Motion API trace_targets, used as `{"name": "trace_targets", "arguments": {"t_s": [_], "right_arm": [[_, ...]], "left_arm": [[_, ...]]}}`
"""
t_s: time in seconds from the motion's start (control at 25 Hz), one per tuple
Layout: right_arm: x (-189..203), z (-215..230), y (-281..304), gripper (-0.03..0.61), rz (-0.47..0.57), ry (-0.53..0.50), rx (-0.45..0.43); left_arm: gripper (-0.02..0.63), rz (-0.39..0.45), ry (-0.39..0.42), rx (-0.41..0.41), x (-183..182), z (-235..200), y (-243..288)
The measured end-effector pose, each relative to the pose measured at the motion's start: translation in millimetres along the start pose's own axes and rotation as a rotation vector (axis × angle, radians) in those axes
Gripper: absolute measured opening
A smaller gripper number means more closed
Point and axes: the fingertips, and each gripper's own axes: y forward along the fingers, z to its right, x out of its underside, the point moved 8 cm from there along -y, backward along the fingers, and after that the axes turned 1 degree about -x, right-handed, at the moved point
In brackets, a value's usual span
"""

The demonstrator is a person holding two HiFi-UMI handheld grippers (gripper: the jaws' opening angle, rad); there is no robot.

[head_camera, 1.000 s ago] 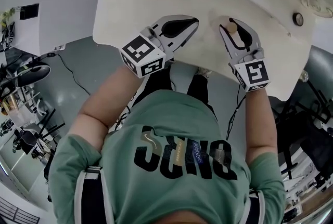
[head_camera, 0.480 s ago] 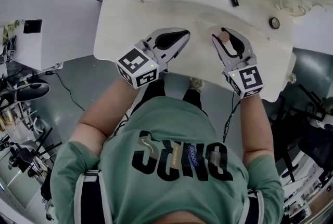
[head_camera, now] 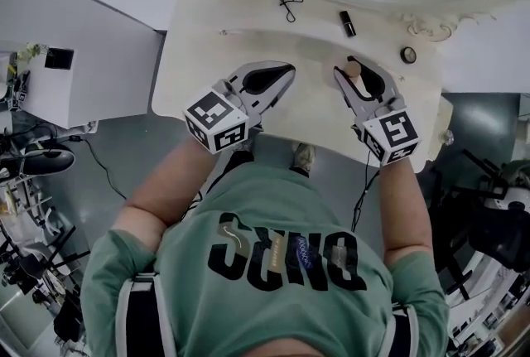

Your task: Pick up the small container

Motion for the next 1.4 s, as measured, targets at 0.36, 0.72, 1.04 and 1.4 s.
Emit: {"name": "trace_targets", "arguments": {"t_s": [0.36,0.72,1.04,1.4], "right_arm": [[-44.5,1.6,-13.1,0.144,0.015,0.0,-0.006],[-88.4,1.0,-25.8,0.144,0.035,-0.025,-0.001],[-127.2,1.5,-34.1,0.144,0.038,-0.047,-0.009],[-171.0,3.9,-41.6,0.144,0.052,-0.06,0.0]], "left_arm": [[0.002,0.028,0.029,0.011,-34.7,17.0,-2.8],[0.002,0.055,0.061,0.009,-69.9,27.8,-11.3],[0.002,0.078,0.092,0.007,-103.4,36.2,-17.8],[0.002,0.102,0.137,0.009,-145.7,46.1,-25.5]]}}
